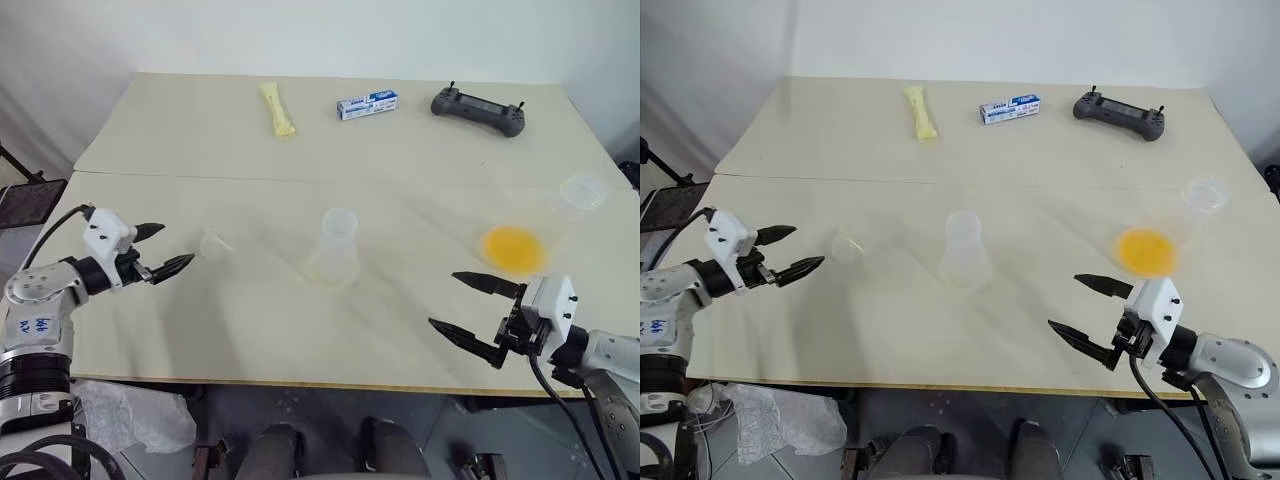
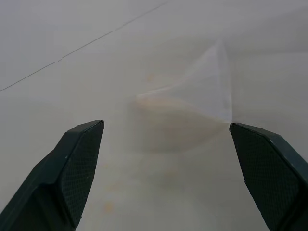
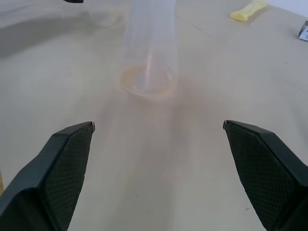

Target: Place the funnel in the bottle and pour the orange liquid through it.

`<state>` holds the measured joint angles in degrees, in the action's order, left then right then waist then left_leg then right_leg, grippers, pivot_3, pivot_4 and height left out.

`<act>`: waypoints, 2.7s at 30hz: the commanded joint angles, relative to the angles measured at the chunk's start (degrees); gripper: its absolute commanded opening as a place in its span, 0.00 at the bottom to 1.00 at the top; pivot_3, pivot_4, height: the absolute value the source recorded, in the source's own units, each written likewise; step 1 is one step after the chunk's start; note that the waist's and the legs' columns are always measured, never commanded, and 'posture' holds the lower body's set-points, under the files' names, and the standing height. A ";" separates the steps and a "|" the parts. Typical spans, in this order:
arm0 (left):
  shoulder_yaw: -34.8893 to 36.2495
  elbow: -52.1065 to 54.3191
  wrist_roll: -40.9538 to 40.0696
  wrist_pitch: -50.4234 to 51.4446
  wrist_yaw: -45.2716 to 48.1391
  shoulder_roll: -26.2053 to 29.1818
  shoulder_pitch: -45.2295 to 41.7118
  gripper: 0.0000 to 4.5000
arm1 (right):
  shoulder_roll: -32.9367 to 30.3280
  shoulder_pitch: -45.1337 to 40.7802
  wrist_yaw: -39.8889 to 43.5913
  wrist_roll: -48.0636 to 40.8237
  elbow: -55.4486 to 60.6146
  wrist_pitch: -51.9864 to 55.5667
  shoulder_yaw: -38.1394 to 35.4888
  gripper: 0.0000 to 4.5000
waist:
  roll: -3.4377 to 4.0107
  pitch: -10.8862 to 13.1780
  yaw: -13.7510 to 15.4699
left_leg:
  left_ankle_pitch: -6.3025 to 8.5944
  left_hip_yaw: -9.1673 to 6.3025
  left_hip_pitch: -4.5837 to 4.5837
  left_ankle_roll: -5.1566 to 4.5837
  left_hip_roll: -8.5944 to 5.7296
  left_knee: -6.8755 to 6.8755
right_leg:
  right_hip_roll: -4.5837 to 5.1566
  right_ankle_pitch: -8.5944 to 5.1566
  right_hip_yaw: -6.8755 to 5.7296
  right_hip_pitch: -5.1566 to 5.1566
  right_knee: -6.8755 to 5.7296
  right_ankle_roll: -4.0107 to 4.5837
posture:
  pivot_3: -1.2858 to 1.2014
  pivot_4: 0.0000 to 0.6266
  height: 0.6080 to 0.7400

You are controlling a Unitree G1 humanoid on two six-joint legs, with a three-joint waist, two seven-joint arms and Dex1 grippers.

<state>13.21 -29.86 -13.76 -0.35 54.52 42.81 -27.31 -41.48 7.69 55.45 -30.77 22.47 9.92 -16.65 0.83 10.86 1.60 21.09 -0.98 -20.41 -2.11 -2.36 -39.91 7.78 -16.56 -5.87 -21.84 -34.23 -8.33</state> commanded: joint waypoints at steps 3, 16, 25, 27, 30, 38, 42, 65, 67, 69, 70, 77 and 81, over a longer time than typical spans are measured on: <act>-1.31 -0.18 -0.40 -1.26 1.34 -0.94 -2.45 0.99 | 0.45 0.21 -0.47 -0.44 1.55 -1.21 -1.46 1.00 | -0.02 0.00 -0.19 | 0.00 0.01 0.00 0.00 0.01 0.00 | -0.02 0.00 0.00 -0.02 -0.02 0.00 | 0.52 0.24 1.00; -3.75 -7.54 5.36 -0.50 -6.47 -1.24 -7.33 0.95 | 0.75 0.84 -1.89 0.09 1.86 -1.65 -1.22 1.00 | -0.03 0.01 -0.05 | 0.00 0.09 -0.01 0.00 0.00 -0.04 | -0.02 0.00 0.04 -0.12 -0.22 0.00 | 0.52 0.24 1.00; -3.16 -4.72 2.76 3.90 -2.90 -0.01 -8.36 0.38 | 0.22 0.78 -1.41 -0.28 1.18 -2.30 -2.18 1.00 | -0.03 0.01 -0.13 | 0.00 0.09 -0.01 0.00 0.00 -0.04 | -0.02 0.00 0.04 -0.12 -0.22 0.00 | 0.52 0.24 1.00; -2.69 -3.84 1.99 5.33 -1.66 0.65 -8.88 0.24 | 0.02 0.78 -1.11 -0.35 0.97 -2.39 -2.48 1.00 | -0.03 0.01 -0.18 | 0.00 0.09 -0.01 0.00 0.01 -0.04 | -0.02 0.00 0.04 -0.12 -0.22 0.00 | 0.52 0.24 1.00; -2.37 -2.02 1.14 7.83 -0.62 1.79 -9.62 0.04 | -0.12 0.70 -0.81 -0.32 0.71 -2.44 -2.78 1.00 | -0.03 0.01 -0.20 | 0.00 0.09 -0.01 0.00 0.01 -0.05 | -0.03 0.00 0.04 -0.12 -0.23 0.00 | 0.52 0.24 1.00; -0.82 5.30 -4.81 19.07 1.98 2.91 -13.97 0.01 | -0.04 0.30 -0.10 0.02 0.22 -2.46 -2.96 1.00 | -0.05 0.02 -0.09 | 0.00 0.06 -0.02 0.00 0.00 -0.06 | -0.02 0.00 0.05 -0.11 -0.24 0.00 | 0.52 0.24 1.00; -0.93 7.92 -7.25 25.96 1.63 2.61 -17.14 0.01 | -0.29 -0.35 0.22 0.04 -0.30 -2.35 -3.10 1.00 | -0.06 0.02 -0.19 | 0.00 0.03 -0.05 -0.01 0.00 -0.09 | -0.02 0.00 0.04 -0.12 -0.25 0.00 | 0.52 0.24 1.00; -26.20 -15.04 -1.55 45.66 35.43 1.25 -49.43 0.01 | -0.38 -5.22 2.85 -3.19 -0.01 -1.32 -1.72 1.00 | -0.15 0.08 -0.28 | -0.03 0.18 -0.35 -0.04 0.00 -0.17 | -0.14 0.00 0.12 -0.48 -0.41 0.00 | 0.52 0.24 1.00; -28.59 -17.50 -0.57 44.76 37.46 0.61 -51.67 0.01 | -0.26 -5.95 2.81 -3.25 -0.10 -1.06 -1.35 1.00 | -0.15 0.08 -0.27 | -0.04 0.18 -0.70 -0.06 0.00 -0.27 | -0.14 0.00 0.13 -0.79 -0.50 0.00 | 0.52 0.24 1.00; -31.24 -20.11 -1.53 43.73 37.98 -0.64 -55.01 0.01 | 0.11 -6.84 2.64 -2.78 -0.34 -1.26 -0.39 1.00 | -0.20 0.11 -0.21 | -0.04 0.15 -0.75 -0.06 -0.01 -0.27 | -0.13 0.00 0.10 -0.81 -0.52 0.00 | 0.52 0.24 1.00; -33.41 -21.34 -2.52 43.37 37.98 -1.34 -57.08 0.01 | 0.62 -7.20 2.27 -2.66 -0.06 -1.28 0.36 1.00 | -0.25 0.14 -0.13 | -0.04 0.12 -0.79 -0.07 -0.02 -0.28 | -0.12 0.00 0.08 -0.82 -0.51 0.00 | 0.52 0.24 1.00; -41.97 -24.72 -10.95 42.04 37.98 -3.11 -63.12 0.01 | 1.98 -6.35 1.37 -2.65 1.61 -1.83 1.65 1.00 | -0.40 0.23 -0.30 | -0.05 0.02 -0.87 -0.09 -0.11 -0.35 | -0.01 0.01 0.05 -0.82 -0.53 -0.02 | 0.52 0.24 1.00; -47.21 -23.89 -16.28 41.91 37.98 -2.83 -64.41 0.01 | 1.84 -7.17 1.40 -2.29 0.41 -2.73 1.31 1.00 | -0.40 0.24 -0.42 | -0.05 0.03 -0.86 -0.08 -0.05 -0.35 | -0.06 0.01 0.07 -0.84 -0.55 -0.01 | 0.52 0.24 1.00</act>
<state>-32.88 -54.77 -27.32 41.97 86.07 39.12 -89.36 -39.81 1.03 57.01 -32.72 22.12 8.66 -14.03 0.43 11.10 1.18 21.03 -0.94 -21.28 -2.19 -2.41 -40.27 7.72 -16.56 -5.80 -22.68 -34.79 -8.34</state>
